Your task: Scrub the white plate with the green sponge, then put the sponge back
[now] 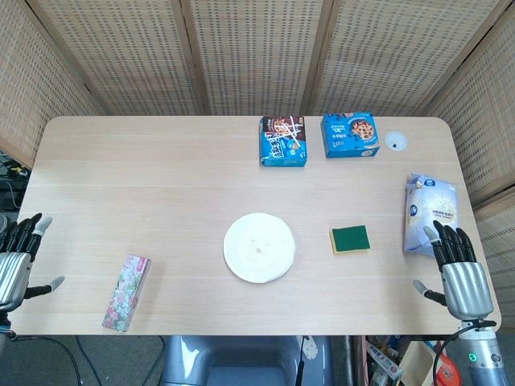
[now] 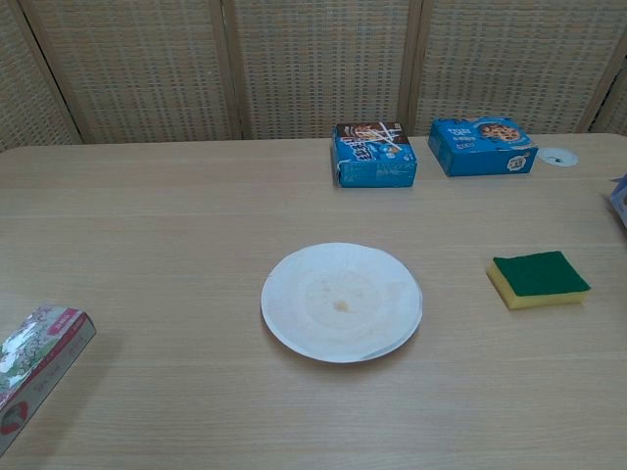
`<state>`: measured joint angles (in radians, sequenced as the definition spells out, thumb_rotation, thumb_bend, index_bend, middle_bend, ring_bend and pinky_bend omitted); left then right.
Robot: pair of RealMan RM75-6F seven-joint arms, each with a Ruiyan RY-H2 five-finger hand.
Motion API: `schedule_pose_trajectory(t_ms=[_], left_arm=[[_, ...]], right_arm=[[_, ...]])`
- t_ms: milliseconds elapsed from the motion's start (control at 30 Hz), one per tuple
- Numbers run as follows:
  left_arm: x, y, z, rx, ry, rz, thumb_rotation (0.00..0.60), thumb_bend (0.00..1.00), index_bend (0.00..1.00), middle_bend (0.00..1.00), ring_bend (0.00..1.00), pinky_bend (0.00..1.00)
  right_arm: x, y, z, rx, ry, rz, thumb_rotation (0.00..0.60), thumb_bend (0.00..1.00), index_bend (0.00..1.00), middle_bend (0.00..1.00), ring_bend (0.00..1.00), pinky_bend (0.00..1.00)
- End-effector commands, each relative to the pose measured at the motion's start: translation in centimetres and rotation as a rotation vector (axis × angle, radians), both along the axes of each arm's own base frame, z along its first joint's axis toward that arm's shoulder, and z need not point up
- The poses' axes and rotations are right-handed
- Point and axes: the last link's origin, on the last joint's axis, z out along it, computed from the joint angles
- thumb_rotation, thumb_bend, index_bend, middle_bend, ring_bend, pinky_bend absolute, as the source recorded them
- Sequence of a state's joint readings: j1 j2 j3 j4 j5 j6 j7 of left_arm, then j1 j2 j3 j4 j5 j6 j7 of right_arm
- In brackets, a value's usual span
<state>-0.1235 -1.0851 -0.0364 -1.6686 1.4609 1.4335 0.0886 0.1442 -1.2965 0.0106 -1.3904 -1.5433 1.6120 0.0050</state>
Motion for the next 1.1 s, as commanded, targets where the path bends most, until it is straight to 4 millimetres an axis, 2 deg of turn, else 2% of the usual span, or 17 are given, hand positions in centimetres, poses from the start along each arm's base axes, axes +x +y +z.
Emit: schedule_pose_trajectory(t_ms=[33, 133, 233, 567, 667, 867, 967, 1100], left_arm=[[-0.1, 0.0, 0.0, -0.001, -0.001, -0.001, 0.600, 0.00, 0.00, 0.00, 0.00, 0.00], [-0.2, 0.0, -0.1, -0.003, -0.001, -0.001, 0.600, 0.00, 0.00, 0.00, 0.00, 0.00], [-0.2, 0.2, -0.2, -0.001, 0.000, -0.002, 0.600, 0.00, 0.00, 0.00, 0.00, 0.00], [-0.4, 1.2, -0.8, -0.001, 0.015, 0.009, 0.600, 0.00, 0.00, 0.00, 0.00, 0.00], [-0.7, 1.2, -0.9, 0.000, 0.016, 0.024, 0.600, 0.00, 0.00, 0.00, 0.00, 0.00], [-0.9, 1.4, -1.0, 0.003, 0.021, 0.040, 0.600, 0.00, 0.00, 0.00, 0.00, 0.00], [-1.0, 1.4, -1.0, 0.001, 0.022, 0.045, 0.600, 0.00, 0.00, 0.00, 0.00, 0.00], [-1.2, 1.5, -1.2, -0.004, 0.027, 0.053, 0.600, 0.00, 0.00, 0.00, 0.00, 0.00]], right_arm=[[-0.6, -0.1, 0.0, 0.005, -0.016, -0.005, 0.600, 0.00, 0.00, 0.00, 0.00, 0.00], [-0.5, -0.4, -0.2, 0.030, -0.025, 0.001, 0.600, 0.00, 0.00, 0.00, 0.00, 0.00], [0.0, -1.5, -0.6, 0.077, -0.038, 0.020, 0.600, 0.00, 0.00, 0.00, 0.00, 0.00], [2.6, -10.2, -4.0, 0.376, 0.017, 0.013, 0.600, 0.00, 0.00, 0.00, 0.00, 0.00], [2.8, -12.3, -5.7, 0.430, 0.061, 0.001, 0.600, 0.00, 0.00, 0.00, 0.00, 0.00], [3.0, -14.4, -9.1, 0.498, 0.150, -0.006, 0.600, 0.00, 0.00, 0.00, 0.00, 0.00], [3.0, -14.8, -9.9, 0.512, 0.160, -0.015, 0.600, 0.00, 0.01, 0.01, 0.00, 0.00], [3.1, -15.4, -11.1, 0.537, 0.183, -0.020, 0.600, 0.00, 0.07, 0.06, 0.00, 0.00]])
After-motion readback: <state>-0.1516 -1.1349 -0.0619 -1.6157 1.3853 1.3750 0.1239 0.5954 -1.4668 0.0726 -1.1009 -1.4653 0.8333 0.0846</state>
